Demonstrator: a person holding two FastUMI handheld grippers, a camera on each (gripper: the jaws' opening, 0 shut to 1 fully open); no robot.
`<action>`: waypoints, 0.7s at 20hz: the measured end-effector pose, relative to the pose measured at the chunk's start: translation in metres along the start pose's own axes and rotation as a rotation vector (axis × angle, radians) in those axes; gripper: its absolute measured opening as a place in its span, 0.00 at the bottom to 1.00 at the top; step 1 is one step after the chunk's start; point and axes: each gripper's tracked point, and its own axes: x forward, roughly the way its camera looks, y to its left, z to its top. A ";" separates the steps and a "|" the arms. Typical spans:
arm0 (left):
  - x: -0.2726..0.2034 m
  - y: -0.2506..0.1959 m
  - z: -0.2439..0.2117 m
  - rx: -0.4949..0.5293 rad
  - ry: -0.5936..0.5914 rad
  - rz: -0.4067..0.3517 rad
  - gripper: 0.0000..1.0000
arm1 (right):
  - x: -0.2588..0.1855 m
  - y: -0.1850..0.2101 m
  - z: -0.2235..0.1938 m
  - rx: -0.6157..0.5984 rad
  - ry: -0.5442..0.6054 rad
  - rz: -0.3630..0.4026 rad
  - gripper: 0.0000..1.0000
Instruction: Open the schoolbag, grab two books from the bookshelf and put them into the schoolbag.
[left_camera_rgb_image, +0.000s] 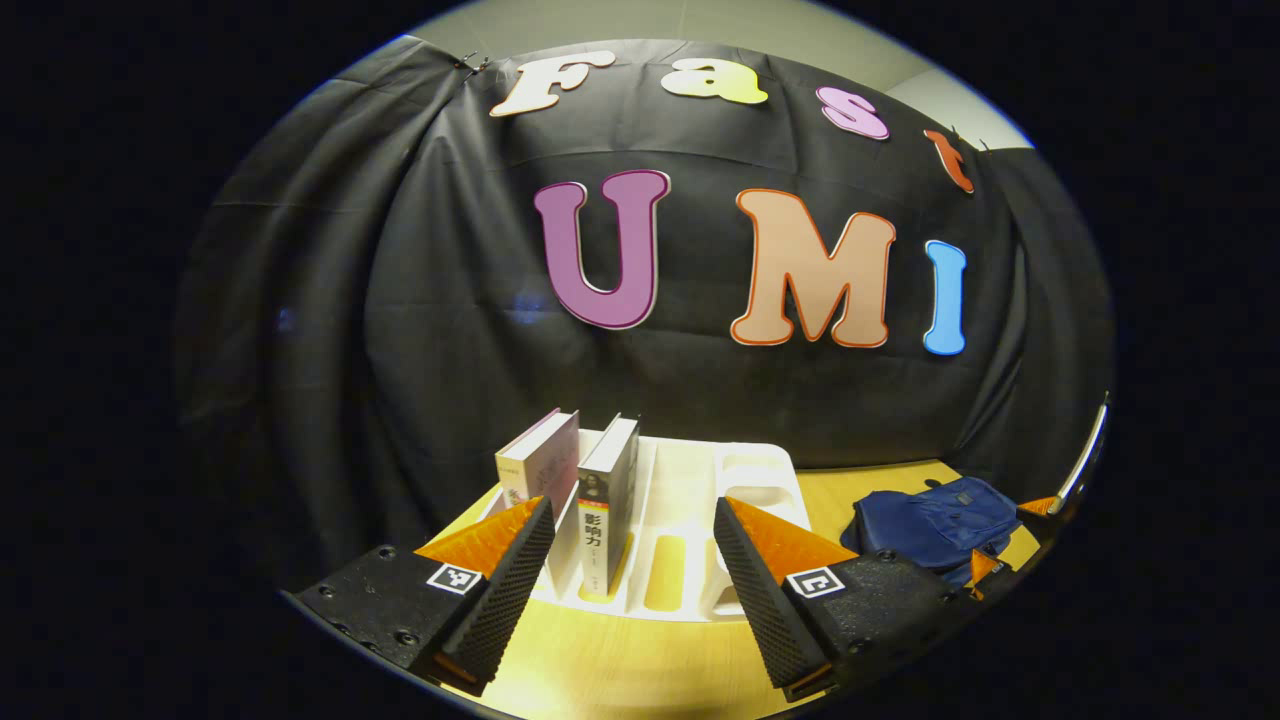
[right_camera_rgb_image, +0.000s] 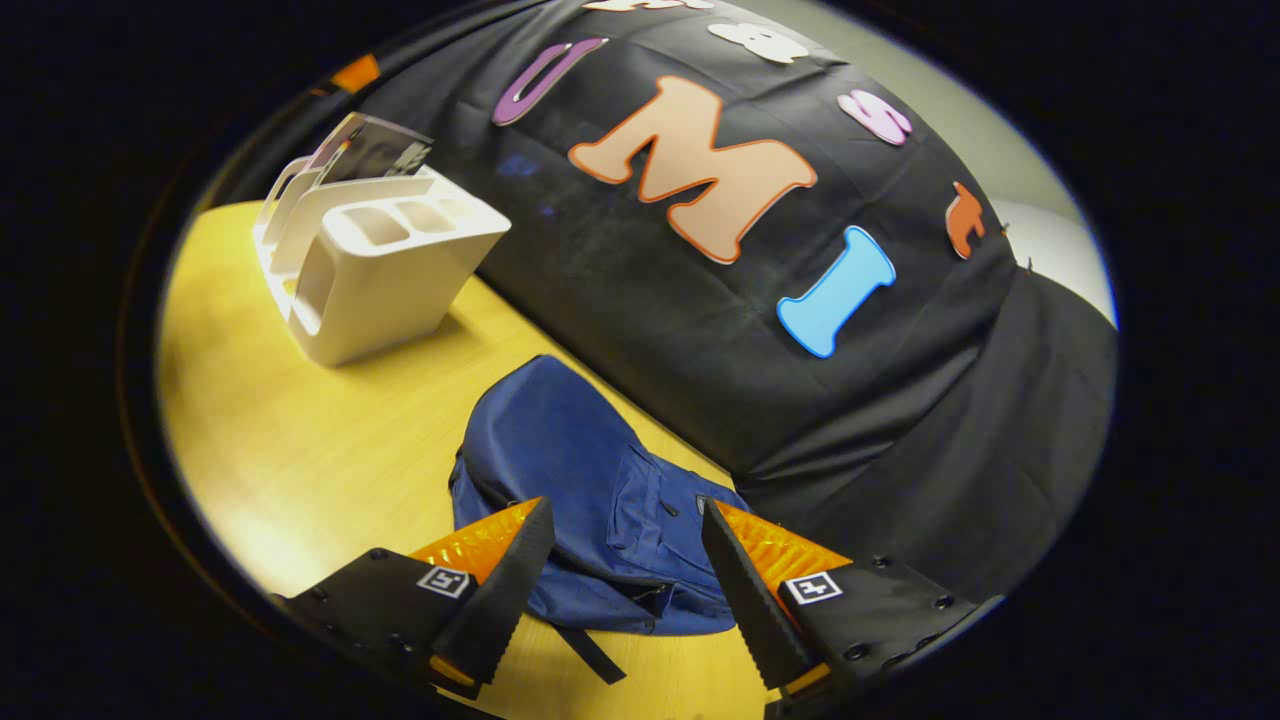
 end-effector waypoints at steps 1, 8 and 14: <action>-0.002 0.004 0.000 0.003 0.002 0.015 0.95 | 0.003 0.005 -0.005 -0.027 0.005 0.006 0.97; -0.016 0.023 -0.008 0.021 0.023 0.095 0.91 | 0.023 0.024 -0.028 -0.230 0.011 0.003 0.97; -0.022 0.034 -0.009 0.043 0.030 0.135 0.94 | 0.050 0.032 -0.045 -0.335 0.043 0.010 0.89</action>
